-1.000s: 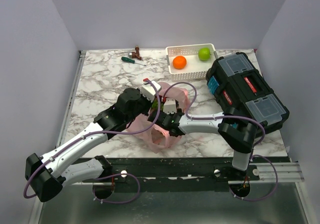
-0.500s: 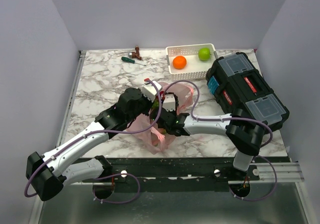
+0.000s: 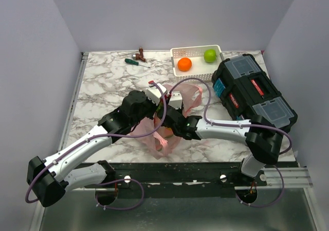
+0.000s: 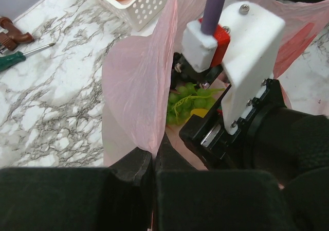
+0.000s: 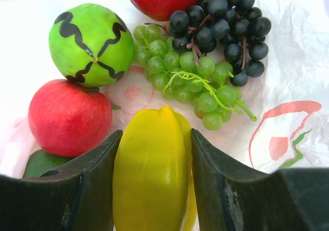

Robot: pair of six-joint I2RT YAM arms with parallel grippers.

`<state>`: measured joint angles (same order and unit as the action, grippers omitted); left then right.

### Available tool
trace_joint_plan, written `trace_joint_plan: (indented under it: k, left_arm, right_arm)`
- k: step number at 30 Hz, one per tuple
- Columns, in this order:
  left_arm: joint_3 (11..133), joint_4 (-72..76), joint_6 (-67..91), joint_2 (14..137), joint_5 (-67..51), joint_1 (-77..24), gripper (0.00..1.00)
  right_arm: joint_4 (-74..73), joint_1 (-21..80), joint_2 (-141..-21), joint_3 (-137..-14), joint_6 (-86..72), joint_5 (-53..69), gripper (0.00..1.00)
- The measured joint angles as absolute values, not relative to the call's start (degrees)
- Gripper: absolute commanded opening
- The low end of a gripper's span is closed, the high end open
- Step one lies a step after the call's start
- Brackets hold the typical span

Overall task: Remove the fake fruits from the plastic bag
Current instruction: Take out the fake fruit from the plastic bag.

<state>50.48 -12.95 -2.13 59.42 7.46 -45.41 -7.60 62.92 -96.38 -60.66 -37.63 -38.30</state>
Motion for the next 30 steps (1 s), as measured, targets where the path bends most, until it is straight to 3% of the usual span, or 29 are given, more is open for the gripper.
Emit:
trace_joint_plan:
  k: [30]
  left_arm:
    - [50.8,-13.0,-2.2,59.4,7.6,-45.4,0.00]
  right_arm:
    - [-8.7,62.9,-67.4,-56.3,-37.4,-25.6,0.07]
